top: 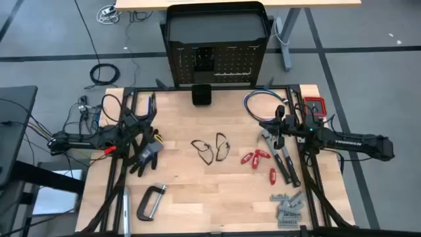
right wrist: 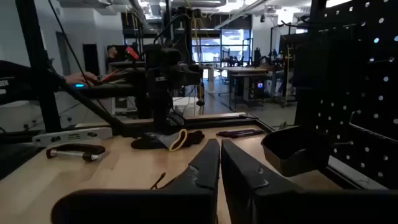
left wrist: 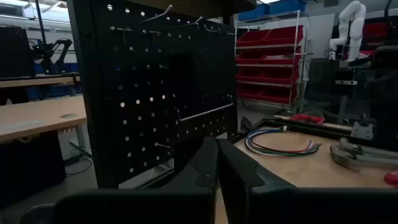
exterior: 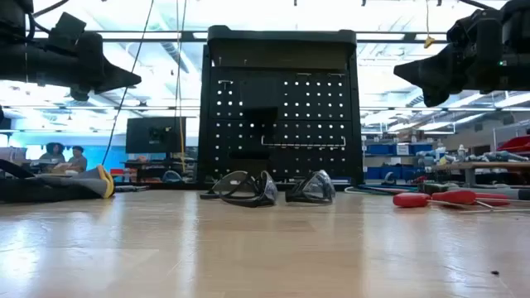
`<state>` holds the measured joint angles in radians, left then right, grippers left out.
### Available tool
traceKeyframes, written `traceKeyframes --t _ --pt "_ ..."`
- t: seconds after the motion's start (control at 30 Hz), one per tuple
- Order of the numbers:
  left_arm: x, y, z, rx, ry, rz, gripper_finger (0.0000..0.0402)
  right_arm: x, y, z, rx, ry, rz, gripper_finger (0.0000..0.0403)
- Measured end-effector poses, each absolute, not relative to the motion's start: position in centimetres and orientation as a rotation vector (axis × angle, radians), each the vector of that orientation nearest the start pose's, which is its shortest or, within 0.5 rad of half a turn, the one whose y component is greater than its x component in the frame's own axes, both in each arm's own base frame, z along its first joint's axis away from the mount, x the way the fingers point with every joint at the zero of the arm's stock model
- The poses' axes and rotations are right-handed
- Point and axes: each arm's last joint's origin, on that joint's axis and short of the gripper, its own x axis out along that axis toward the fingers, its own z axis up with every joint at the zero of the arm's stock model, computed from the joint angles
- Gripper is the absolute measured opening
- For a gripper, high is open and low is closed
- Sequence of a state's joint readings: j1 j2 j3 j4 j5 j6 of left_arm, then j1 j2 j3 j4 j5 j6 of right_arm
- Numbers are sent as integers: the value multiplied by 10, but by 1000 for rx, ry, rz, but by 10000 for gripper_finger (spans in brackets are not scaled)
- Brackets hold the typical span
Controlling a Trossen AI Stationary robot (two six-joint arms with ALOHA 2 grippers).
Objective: Hang tools onto peg board
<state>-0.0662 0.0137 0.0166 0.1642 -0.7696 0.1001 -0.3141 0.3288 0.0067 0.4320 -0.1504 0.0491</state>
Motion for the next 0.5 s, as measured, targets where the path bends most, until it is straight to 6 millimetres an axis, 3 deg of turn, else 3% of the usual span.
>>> traceKeyframes --t 0.5 --pt "89 14 183 26 -121 709 19 113 -32 179 24 -110 -161 25"
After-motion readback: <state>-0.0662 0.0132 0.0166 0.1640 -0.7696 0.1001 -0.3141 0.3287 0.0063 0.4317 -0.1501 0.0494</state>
